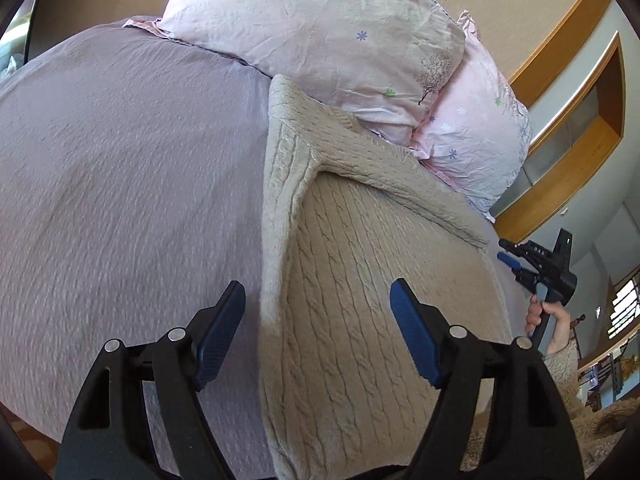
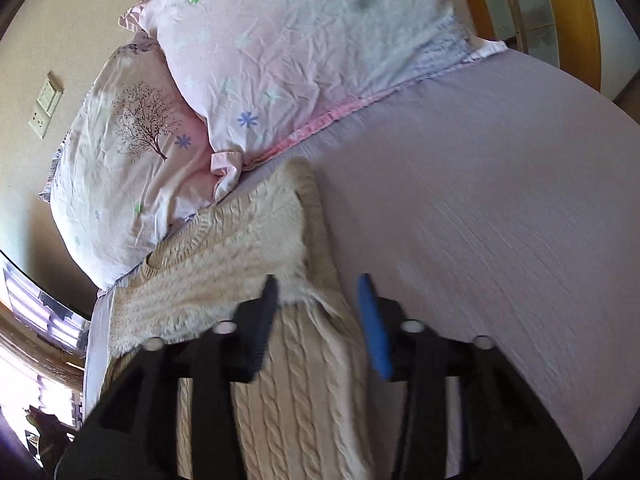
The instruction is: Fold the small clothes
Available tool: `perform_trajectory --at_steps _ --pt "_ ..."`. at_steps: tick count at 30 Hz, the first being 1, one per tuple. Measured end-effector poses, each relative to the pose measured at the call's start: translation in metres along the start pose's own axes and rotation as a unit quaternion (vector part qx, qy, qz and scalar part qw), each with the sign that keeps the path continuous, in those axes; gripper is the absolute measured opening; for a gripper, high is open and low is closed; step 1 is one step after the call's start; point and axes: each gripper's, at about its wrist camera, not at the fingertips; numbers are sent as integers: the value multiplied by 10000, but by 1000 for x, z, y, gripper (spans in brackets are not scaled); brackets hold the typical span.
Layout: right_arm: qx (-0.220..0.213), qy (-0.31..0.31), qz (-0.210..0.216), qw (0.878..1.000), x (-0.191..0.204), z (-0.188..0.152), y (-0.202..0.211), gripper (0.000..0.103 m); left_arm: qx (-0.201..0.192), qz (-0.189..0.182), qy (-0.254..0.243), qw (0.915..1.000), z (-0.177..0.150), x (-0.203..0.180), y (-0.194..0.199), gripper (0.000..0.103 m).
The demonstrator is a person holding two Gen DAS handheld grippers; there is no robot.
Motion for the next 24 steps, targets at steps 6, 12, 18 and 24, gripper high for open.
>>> perform_trajectory --at_steps 6,12,18,24 --pt "942 -238 1074 9895 -38 -63 37 50 28 -623 -82 9980 -33 -5 16 52" --pt "1609 61 2281 9602 -35 -126 69 34 38 -1280 247 9915 -71 1 38 46" --pt "1873 484 2574 9467 -24 -149 74 9 144 -1272 340 9912 -97 4 44 40" --pt "1198 670 3036 9429 5 -101 84 8 288 -1243 136 9917 -83 -11 39 9"
Point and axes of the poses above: each gripper's, at about its wrist camera, not at the fingertips, and y roughly against the way its jaws point, x to its left, z to its top, and after that the axes turned 5 degrees about z, right-handed
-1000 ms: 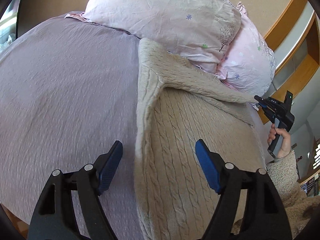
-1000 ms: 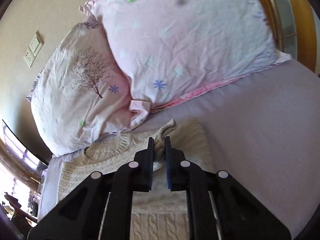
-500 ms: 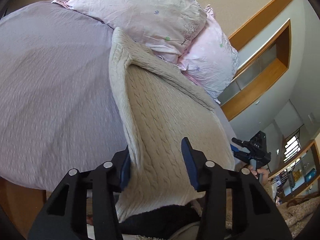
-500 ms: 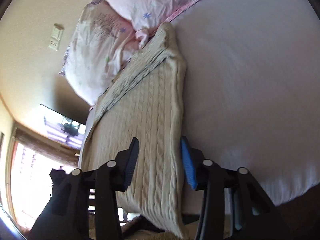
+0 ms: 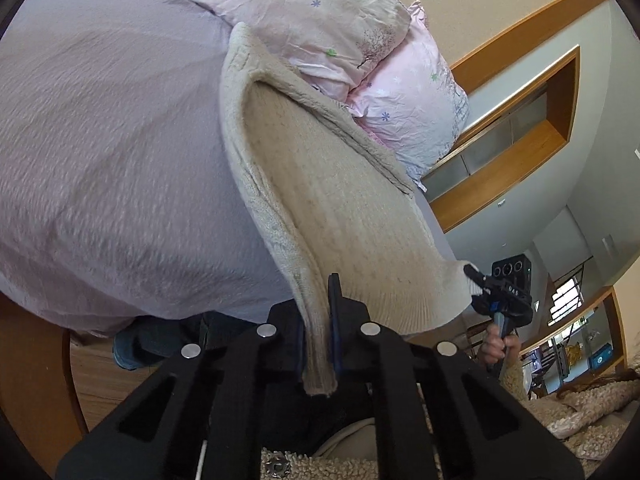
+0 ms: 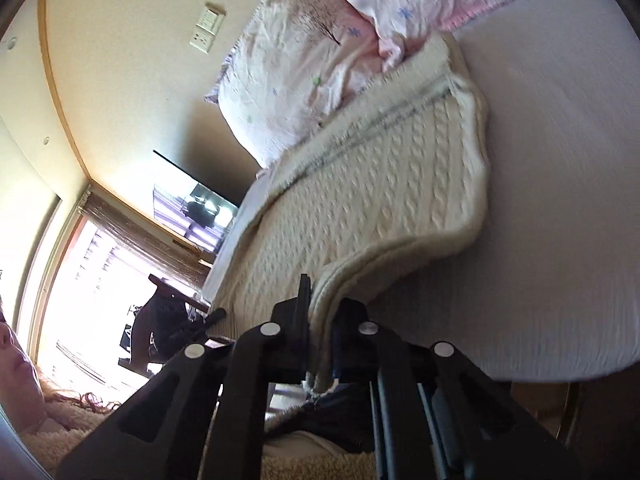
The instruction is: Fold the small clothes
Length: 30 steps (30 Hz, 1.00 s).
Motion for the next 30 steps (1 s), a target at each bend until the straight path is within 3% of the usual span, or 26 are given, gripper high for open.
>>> perform_trajectory --at_steps 3,7,11,13,14,16,17,18,19,20,22,24,26,28,30 --pt "-509 221 157 9983 12 54 -4 8 -222 -180 -135 9995 44 -17 2 8" --pt "-1175 76 239 9928 -1 132 -32 8 -922 -226 152 9954 142 -17 -4 8" --pt "-1548 -659 -189 9856 -54 198 -81 8 -1268 426 593 9892 245 8 -55 8" --pt "-1539 -884 -688 9817 -79 219 -106 10 -1238 817 620 9870 277 22 -86 8" --pt "-1447 -954 -909 9807 -91 222 -115 17 -1128 976 725 9862 286 32 -102 8" --pt "-1282 -983 -1474 9758 -105 231 -133 51 -839 1160 1069 9839 290 51 -124 8" --pt "-1369 -868 -1585 9740 -106 231 -132 77 -770 1134 1196 9833 288 57 -128 8" --pt "-1544 -712 -1650 9715 -104 229 -127 92 -773 1068 1237 9835 285 61 -126 10" --pt "-1718 -610 -1769 9672 -100 229 -121 97 -834 1061 1225 9833 282 62 -122 18" --pt "-1852 -530 -1769 9652 -96 228 -113 99 -872 1110 1168 9831 280 62 -115 45" --pt "-2148 -336 -1435 9655 -88 222 -93 101 -981 1155 1034 9830 275 60 -98 77" --pt "-2312 -299 -1313 9635 -89 219 -82 101 -958 1196 829 9847 272 59 -86 78" --pt "-2264 -478 -1143 9661 -95 219 -80 101 -678 1305 817 9857 272 65 -88 75" --pt "-2210 -674 -1029 9675 -102 219 -81 101 -286 1255 1040 9862 268 79 -96 58" --pt "-2120 -804 -945 9694 -104 218 -81 101 85 1088 1343 9849 261 91 -109 47"
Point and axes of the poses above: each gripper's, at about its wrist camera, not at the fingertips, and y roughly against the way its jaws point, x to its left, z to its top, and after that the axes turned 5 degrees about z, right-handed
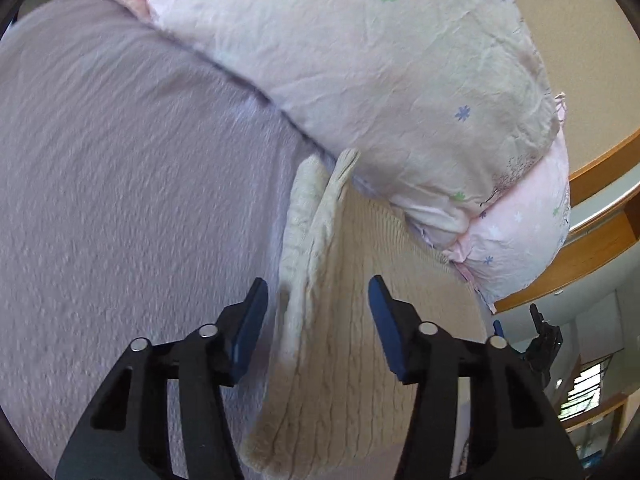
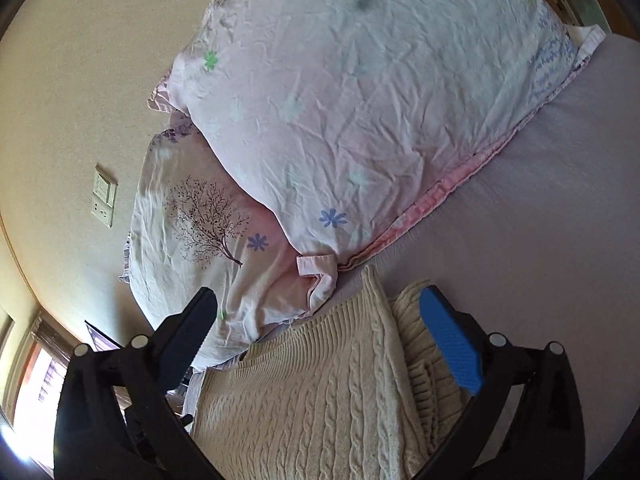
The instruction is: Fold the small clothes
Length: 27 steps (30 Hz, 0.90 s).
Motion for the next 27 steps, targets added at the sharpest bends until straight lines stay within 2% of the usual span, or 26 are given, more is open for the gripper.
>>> perform_trajectory --at_steps 1,4,6,8,10,12,15,17,19,22,23,24,25,26,27 --pt "10 -33 52 10000 2 0 -1 101 84 -145 83 9998 -3 4 -4 41" --pt "-8 23 182 9998 9 -2 0 101 47 -273 122 9995 -10 4 -8 34" --pt "33 86 269 9996 14 -2 0 101 187 -519 441 9975 -14 4 -17 23" --pt "100 134 346 9993 18 -2 0 101 217 -755 806 9936 -19 4 -21 21" --pt "84 240 368 9990 22 0 4 101 78 -1240 1032 9869 -21 -5 -15 18" --pt "-54 394 335 9986 25 4 13 101 -42 -1779 990 9791 -24 -35 -10 17" --pt "-304 583 276 9975 27 11 29 101 55 -2580 453 9651 -35 -110 -23 17" --pt "-454 649 175 9967 25 15 37 101 365 -3138 155 9487 -47 -166 -54 17" --pt "-488 668 53 9966 19 20 42 101 815 -3375 94 9378 -62 -212 -101 18" --pt "-327 411 -43 9986 1 27 43 101 1991 -3241 304 9243 -88 -257 -177 24" --pt "-222 259 -28 9994 -5 30 42 101 2205 -3410 353 9131 -95 -263 -187 23" --pt "-103 113 20 9999 -12 32 41 101 2226 -3637 284 9041 -98 -267 -184 24" --pt "38 -28 66 10000 -17 33 39 101 2056 -3693 60 9063 -95 -269 -174 32" --pt "220 -169 67 9996 -21 33 36 101 1734 -3646 -192 9147 -90 -266 -157 57" --pt "435 -272 -2 9987 -24 32 30 101 1356 -3491 -383 9264 -83 -258 -139 71"
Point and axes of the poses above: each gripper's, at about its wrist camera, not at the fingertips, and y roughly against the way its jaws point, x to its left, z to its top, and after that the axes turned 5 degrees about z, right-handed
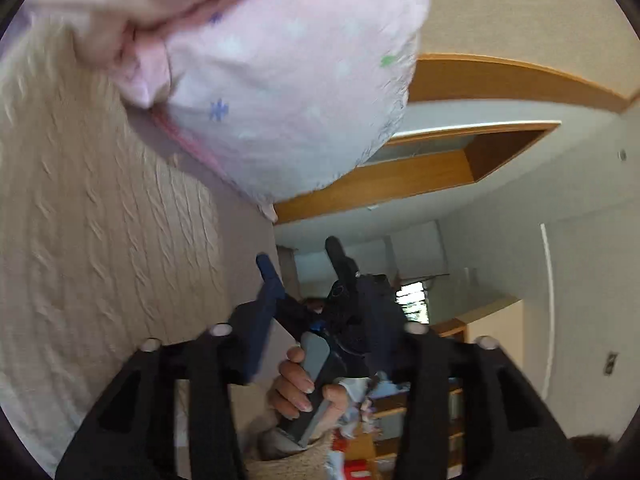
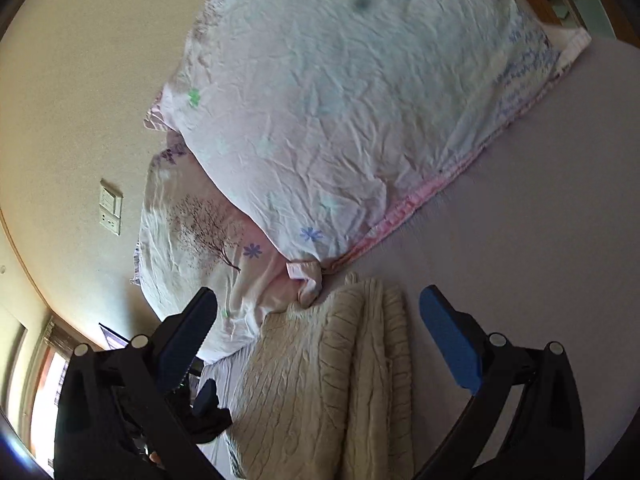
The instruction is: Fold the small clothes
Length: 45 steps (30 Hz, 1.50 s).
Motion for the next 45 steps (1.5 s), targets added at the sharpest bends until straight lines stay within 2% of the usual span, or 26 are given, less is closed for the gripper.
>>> perform_trajectory --at_steps 1,3,5,6,10,12,14,15,16,18,19,21,23,25,26,27,29,31,34,35,36,37,38,40,42,45 --pt "232 -67 -126 9996 -3 -2 -7 101 -362 450 -246 9980 2 -4 21 85" --pt "804 -126 -424 9958 -8 -8 -27 101 -817 1787 -623 9785 7 -6 52 85" --pt "1330 -187 -559 9894 -12 -19 -46 101 -873 2763 -713 9544 9 5 65 85" --pt "1506 -203 -525 9870 -13 -24 -52 101 -769 3014 -620 9484 10 17 68 85" --pt "1604 124 -548 9855 -9 -36 -62 96 -130 3122 -218 9497 1 56 57 85" --pt "1641 257 -624 9841 -8 -43 -68 65 -212 2997 -430 9528 -6 58 49 84" --pt "1728 55 -436 9840 -13 -48 -70 43 -104 2889 -439 9563 -13 60 44 68" --pt "1677 -34 -349 9852 -14 -51 -69 40 -152 2875 -473 9565 -15 57 45 63" --pt "1623 10 -343 9861 -11 -54 -67 39 -142 2798 -525 9585 -15 55 48 48" --pt "1620 148 -110 9866 7 -62 -67 37 -69 2533 -539 9659 -16 50 72 42" --pt "1700 212 68 9852 15 -69 -70 37 -85 2519 -631 9657 -18 44 84 42" --pt "1971 333 331 9793 30 -86 -85 36 -292 2838 -1113 9520 -22 25 109 42" --pt "2156 439 314 9750 38 -100 -108 40 -409 3404 -1480 9276 -21 18 129 49" --pt "2143 647 -180 9745 42 -104 -122 50 -510 4040 -1558 9000 -20 22 139 54" --pt "1946 742 -399 9773 45 -101 -116 54 -613 4264 -1585 8884 -23 22 146 56" --pt "1587 839 -429 9828 49 -98 -103 56 -776 4413 -1687 8780 -26 20 151 61" --pt "968 1160 -262 9882 62 -95 -75 56 -1096 4608 -1988 8579 -39 7 164 88" --pt "1010 1340 -103 9858 74 -98 -69 56 -1337 4797 -2198 8388 -55 0 180 94" --pt "1354 1587 -556 9764 84 -110 -88 53 -1537 5124 -2323 8123 -73 -12 177 102" --pt "1449 1602 -773 9733 85 -115 -97 46 -1537 5120 -2381 8109 -80 -14 177 102" --pt "1500 1579 -904 9718 83 -118 -104 24 -1502 5102 -2423 8114 -87 -15 176 102" --pt "1496 1540 -937 9722 81 -117 -111 16 -1473 5132 -2440 8096 -93 -15 176 102" --pt "1329 1489 -872 9760 80 -116 -109 13 -1459 5223 -2430 8043 -99 -16 176 102" --pt "853 1273 -1122 9818 70 -107 -100 9 -1441 5312 -2432 7987 -110 -13 175 102" --pt "665 866 -1436 9836 55 -100 -99 9 -1351 5180 -2447 8084 -119 -10 171 102" --pt "700 1075 -1562 9794 59 -105 -92 11 -1192 5109 -2379 8174 -128 -4 164 102"
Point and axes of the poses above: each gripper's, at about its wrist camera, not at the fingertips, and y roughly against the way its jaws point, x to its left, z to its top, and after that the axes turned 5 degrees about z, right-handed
